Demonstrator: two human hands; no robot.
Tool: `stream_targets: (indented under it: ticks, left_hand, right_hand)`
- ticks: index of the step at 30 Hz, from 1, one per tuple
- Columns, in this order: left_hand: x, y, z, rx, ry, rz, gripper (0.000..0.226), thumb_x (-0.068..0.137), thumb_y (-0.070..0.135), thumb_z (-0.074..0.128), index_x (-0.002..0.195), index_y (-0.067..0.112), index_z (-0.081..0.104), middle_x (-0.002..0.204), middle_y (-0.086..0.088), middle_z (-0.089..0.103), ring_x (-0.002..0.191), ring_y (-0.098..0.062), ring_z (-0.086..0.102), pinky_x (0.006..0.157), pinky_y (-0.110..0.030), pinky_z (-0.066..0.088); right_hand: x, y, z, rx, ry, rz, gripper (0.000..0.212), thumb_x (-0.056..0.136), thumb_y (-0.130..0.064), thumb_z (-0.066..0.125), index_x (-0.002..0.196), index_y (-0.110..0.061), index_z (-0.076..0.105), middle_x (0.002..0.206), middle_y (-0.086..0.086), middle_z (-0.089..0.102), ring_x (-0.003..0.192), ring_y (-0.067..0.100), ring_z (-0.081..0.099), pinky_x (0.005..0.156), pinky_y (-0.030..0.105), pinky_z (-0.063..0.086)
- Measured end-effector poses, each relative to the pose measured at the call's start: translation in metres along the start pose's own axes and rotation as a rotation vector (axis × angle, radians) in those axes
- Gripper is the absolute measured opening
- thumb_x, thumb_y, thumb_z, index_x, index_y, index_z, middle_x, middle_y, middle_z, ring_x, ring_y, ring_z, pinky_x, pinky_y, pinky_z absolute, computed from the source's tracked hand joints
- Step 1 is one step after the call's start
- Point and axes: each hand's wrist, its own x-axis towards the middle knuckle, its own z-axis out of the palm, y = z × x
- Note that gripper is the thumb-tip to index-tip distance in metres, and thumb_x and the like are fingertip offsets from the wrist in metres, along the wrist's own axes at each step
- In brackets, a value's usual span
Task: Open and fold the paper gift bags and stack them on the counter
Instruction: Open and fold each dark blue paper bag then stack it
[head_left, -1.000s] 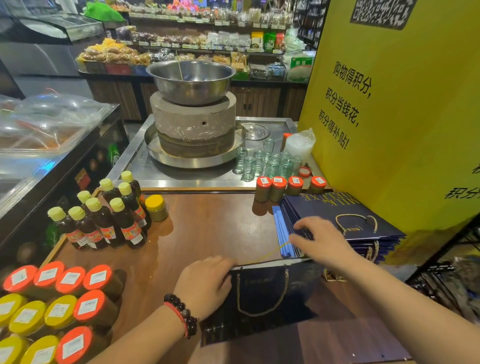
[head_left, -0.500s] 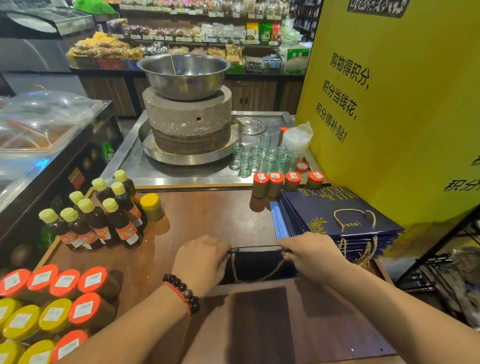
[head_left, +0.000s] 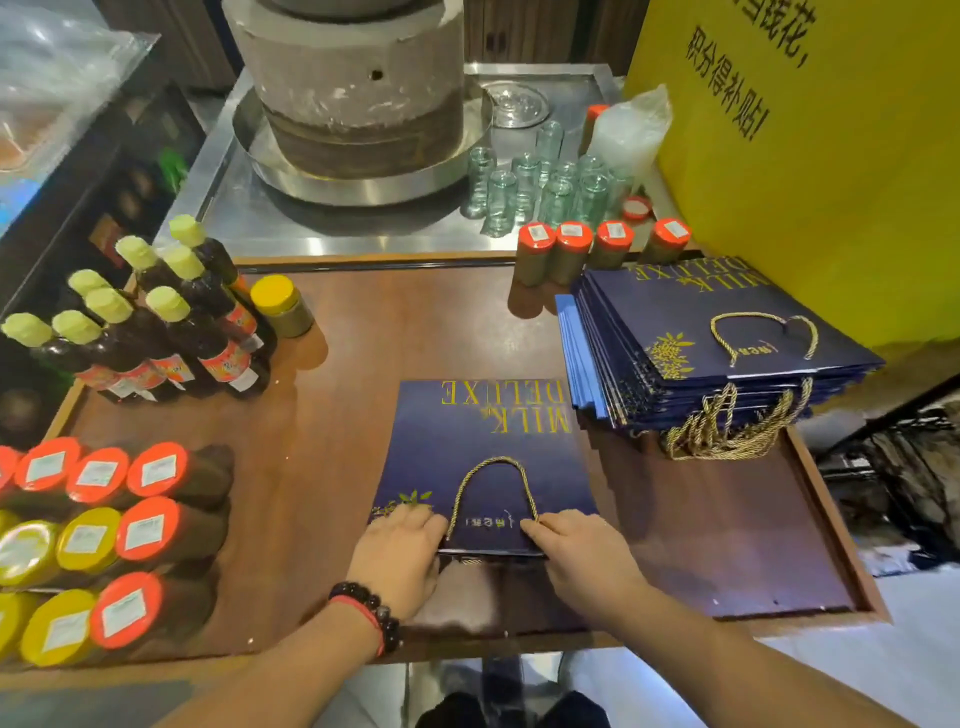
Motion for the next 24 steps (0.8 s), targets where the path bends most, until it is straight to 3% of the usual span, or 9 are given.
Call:
stream_targets:
  ticks: [6, 10, 13, 17, 20, 24]
  left_hand:
    - [-0.001, 0.003, 0.056, -0.048, -0.084, -0.042, 0.074, 0.054, 0.022, 0.078, 0.124, 0.013, 0.055, 0.099, -0.005, 0.062, 0.088, -0.029, 0.061, 0.067, -0.038, 0.056]
    - [-0.005, 0.008, 0.081, -0.118, -0.159, -0.049, 0.081, 0.059, 0.021, 0.071, 0.136, 0.013, 0.047, 0.128, -0.016, 0.054, 0.116, -0.037, 0.055, 0.081, -0.044, 0.055]
    - [-0.018, 0.016, 0.097, -0.161, -0.193, 0.009, 0.087, 0.055, 0.024, 0.068, 0.138, 0.017, 0.046, 0.143, -0.017, 0.046, 0.129, -0.036, 0.047, 0.093, -0.046, 0.049]
    - [-0.027, 0.025, 0.111, -0.163, -0.201, 0.059, 0.083, 0.058, 0.032, 0.068, 0.137, 0.013, 0.049, 0.143, -0.017, 0.046, 0.131, -0.035, 0.045, 0.100, -0.048, 0.046]
    - [-0.027, 0.027, 0.118, -0.140, -0.201, 0.009, 0.080, 0.059, 0.037, 0.065, 0.134, 0.010, 0.054, 0.142, -0.014, 0.049, 0.130, -0.031, 0.048, 0.102, -0.045, 0.042]
    - [-0.031, 0.020, 0.129, -0.104, -0.218, 0.016, 0.074, 0.071, 0.043, 0.049, 0.138, 0.012, 0.050, 0.145, -0.013, 0.046, 0.133, -0.027, 0.045, 0.105, -0.042, 0.033]
  right_hand:
    - [0.000, -0.007, 0.051, -0.022, -0.119, 0.115, 0.051, 0.067, -0.019, 0.072, 0.117, -0.021, 0.065, 0.107, 0.002, 0.066, 0.093, 0.026, 0.063, 0.071, 0.038, 0.052]
    - [-0.002, -0.017, 0.073, 0.002, -0.238, 0.184, 0.063, 0.062, -0.018, 0.075, 0.123, -0.020, 0.061, 0.119, 0.006, 0.061, 0.106, 0.030, 0.061, 0.082, 0.041, 0.053]
    - [-0.006, -0.035, 0.084, 0.041, -0.286, 0.264, 0.073, 0.059, -0.020, 0.075, 0.130, -0.018, 0.060, 0.135, 0.015, 0.056, 0.121, 0.035, 0.057, 0.092, 0.046, 0.050]
    - [-0.009, -0.074, 0.091, 0.068, -0.234, 0.198, 0.073, 0.070, -0.032, 0.061, 0.140, -0.014, 0.051, 0.151, 0.013, 0.042, 0.140, 0.031, 0.039, 0.112, 0.053, 0.028]
    - [-0.008, -0.093, 0.100, 0.095, -0.298, 0.189, 0.072, 0.076, -0.038, 0.042, 0.141, -0.009, 0.049, 0.150, 0.009, 0.044, 0.138, 0.024, 0.042, 0.111, 0.049, 0.020]
    - [-0.008, -0.088, 0.110, 0.099, -0.319, 0.157, 0.070, 0.081, -0.042, 0.039, 0.142, -0.010, 0.049, 0.149, 0.007, 0.045, 0.137, 0.021, 0.044, 0.112, 0.044, 0.019]
